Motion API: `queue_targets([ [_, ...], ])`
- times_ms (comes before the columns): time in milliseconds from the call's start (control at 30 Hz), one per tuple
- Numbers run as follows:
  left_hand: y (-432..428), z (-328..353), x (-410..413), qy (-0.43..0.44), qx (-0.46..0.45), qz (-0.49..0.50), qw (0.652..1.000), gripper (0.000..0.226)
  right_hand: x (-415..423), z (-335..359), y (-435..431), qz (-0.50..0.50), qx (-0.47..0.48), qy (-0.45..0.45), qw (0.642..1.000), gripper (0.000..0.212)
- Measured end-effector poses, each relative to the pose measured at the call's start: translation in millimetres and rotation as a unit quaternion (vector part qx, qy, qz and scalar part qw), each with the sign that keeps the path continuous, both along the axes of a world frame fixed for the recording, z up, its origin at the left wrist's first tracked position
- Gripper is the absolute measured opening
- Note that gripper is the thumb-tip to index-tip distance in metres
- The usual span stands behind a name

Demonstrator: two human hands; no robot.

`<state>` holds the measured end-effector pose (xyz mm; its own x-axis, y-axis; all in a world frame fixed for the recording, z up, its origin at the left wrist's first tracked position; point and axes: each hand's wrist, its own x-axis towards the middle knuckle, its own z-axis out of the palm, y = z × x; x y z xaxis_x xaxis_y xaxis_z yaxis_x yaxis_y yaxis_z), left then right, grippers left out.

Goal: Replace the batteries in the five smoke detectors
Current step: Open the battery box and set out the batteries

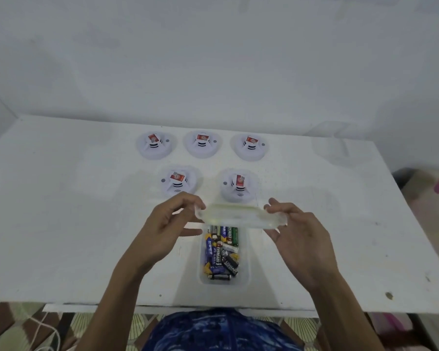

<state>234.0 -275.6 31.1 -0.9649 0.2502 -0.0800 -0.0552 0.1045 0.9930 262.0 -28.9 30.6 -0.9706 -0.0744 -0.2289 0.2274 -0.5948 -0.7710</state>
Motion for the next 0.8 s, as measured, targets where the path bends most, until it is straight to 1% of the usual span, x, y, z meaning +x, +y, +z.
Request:
queue_targets([
  [33,0,-2,1,-0.009,0.012,0.006,1.0,0.027,0,-1,-2,-0.008,-0.005,-0.005,1.0,0.016],
  [67,0,-4,1,-0.019,0.025,0.012,0.999,0.029,2,-2,-4,-0.013,0.01,-0.006,1.0,0.016],
  [133,1,-9,1,-0.028,0.04,0.025,0.998,0.031,3,-5,-9,-0.023,0.063,-0.01,0.998,0.008],
  [167,4,-12,1,-0.028,0.043,0.035,0.998,0.029,3,-5,-12,-0.027,0.066,-0.011,0.997,0.013],
  [233,8,-16,0,-0.027,0.041,0.049,0.998,0.023,4,-10,-15,-0.028,0.038,-0.015,0.999,0.051],
  [267,9,-18,0,-0.025,0.038,0.051,0.998,0.022,4,-13,-16,-0.024,0.039,-0.018,0.999,0.068],
  [300,10,-21,1,-0.024,0.033,0.05,0.998,0.021,4,-15,-17,-0.016,0.054,-0.023,0.998,0.078],
  [333,11,-24,1,-0.023,0.03,0.047,0.998,0.02,4,-16,-18,-0.009,0.075,-0.031,0.997,0.079],
  [367,11,-26,2,-0.022,0.029,0.043,0.998,0.018,4,-17,-19,-0.005,0.092,-0.042,0.995,0.072],
  [433,10,-29,3,-0.021,0.039,0.038,0.998,0.014,3,-18,-19,-0.005,0.119,-0.062,0.991,0.049],
  [467,10,-30,5,-0.022,0.046,0.038,0.998,0.012,3,-19,-18,-0.004,0.132,-0.072,0.989,0.042],
  [533,8,-36,7,-0.022,0.039,0.055,0.997,0.012,3,-18,-15,-0.002,0.144,-0.081,0.986,0.04],
  [567,8,-41,8,-0.019,0.015,0.076,0.997,0.012,4,-17,-13,-0.004,0.139,-0.082,0.987,0.041],
  [633,6,-53,7,-0.014,-0.09,0.12,0.989,0.011,4,-17,-8,-0.007,0.123,-0.074,0.99,0.041],
  [667,5,-59,6,-0.022,-0.154,0.12,0.98,0.015,3,-18,-5,-0.01,0.122,-0.071,0.99,0.039],
  [700,5,-62,5,-0.045,-0.205,0.101,0.972,0.021,3,-18,-1,-0.013,0.127,-0.07,0.989,0.037],
  [733,6,-65,5,-0.076,-0.234,0.07,0.967,0.027,3,-18,3,-0.015,0.134,-0.07,0.988,0.034],
  [800,13,-66,7,-0.129,-0.227,0.023,0.965,0.031,3,-18,12,-0.015,0.149,-0.078,0.986,0.031],
])
